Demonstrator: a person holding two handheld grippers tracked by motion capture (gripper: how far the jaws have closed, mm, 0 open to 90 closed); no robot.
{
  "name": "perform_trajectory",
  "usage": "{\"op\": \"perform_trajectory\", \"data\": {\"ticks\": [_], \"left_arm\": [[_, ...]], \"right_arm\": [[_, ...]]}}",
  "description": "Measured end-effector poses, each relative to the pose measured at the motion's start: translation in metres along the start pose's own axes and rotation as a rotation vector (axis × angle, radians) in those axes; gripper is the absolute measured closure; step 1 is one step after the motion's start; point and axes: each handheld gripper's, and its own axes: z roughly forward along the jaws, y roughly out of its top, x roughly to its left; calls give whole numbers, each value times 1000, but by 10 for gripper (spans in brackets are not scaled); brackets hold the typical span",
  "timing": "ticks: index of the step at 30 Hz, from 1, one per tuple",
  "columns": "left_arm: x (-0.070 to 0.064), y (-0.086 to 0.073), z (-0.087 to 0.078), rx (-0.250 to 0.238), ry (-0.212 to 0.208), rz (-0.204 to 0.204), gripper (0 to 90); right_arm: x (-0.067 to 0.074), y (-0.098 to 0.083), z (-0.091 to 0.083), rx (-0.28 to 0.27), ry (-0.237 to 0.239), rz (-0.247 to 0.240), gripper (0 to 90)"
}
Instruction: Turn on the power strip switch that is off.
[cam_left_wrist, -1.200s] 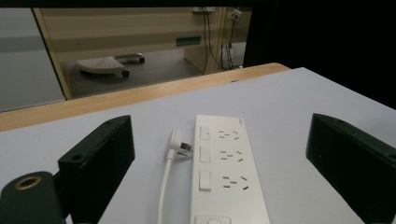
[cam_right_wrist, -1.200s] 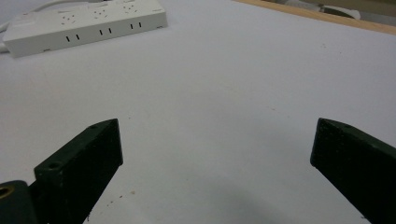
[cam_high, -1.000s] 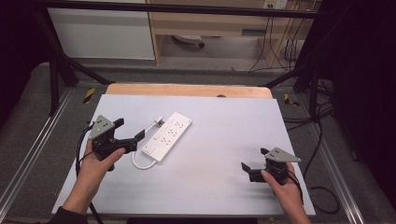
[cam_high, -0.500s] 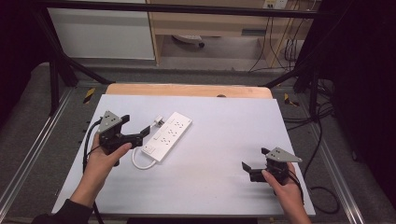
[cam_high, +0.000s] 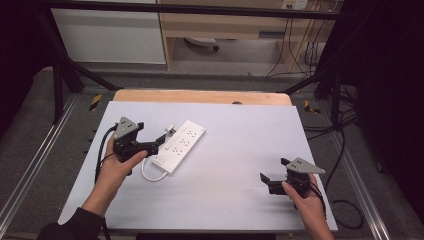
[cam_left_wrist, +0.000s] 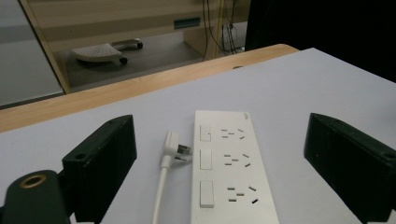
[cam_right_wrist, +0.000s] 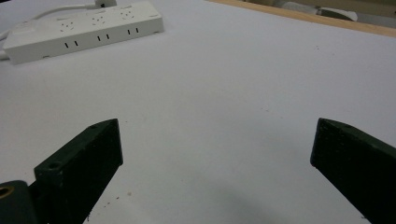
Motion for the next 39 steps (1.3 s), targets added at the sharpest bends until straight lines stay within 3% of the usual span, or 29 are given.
{"op": "perform_trajectory", "data": {"ticks": [13, 26, 29, 39], "left_arm": [[3, -3, 18, 32, 5, -15, 105], [-3, -8, 40, 87, 1, 8, 116], [-3, -11, 46, 111, -13, -9, 116], [4, -17, 60, 148, 16, -29, 136]], "right_arm": [[-1, 0, 0, -7, 0, 8, 28], [-3, 0, -2, -9, -3, 12, 28], [-3, 0, -2, -10, -1, 12, 28], [-4, 0, -2, -9, -1, 12, 28]]}}
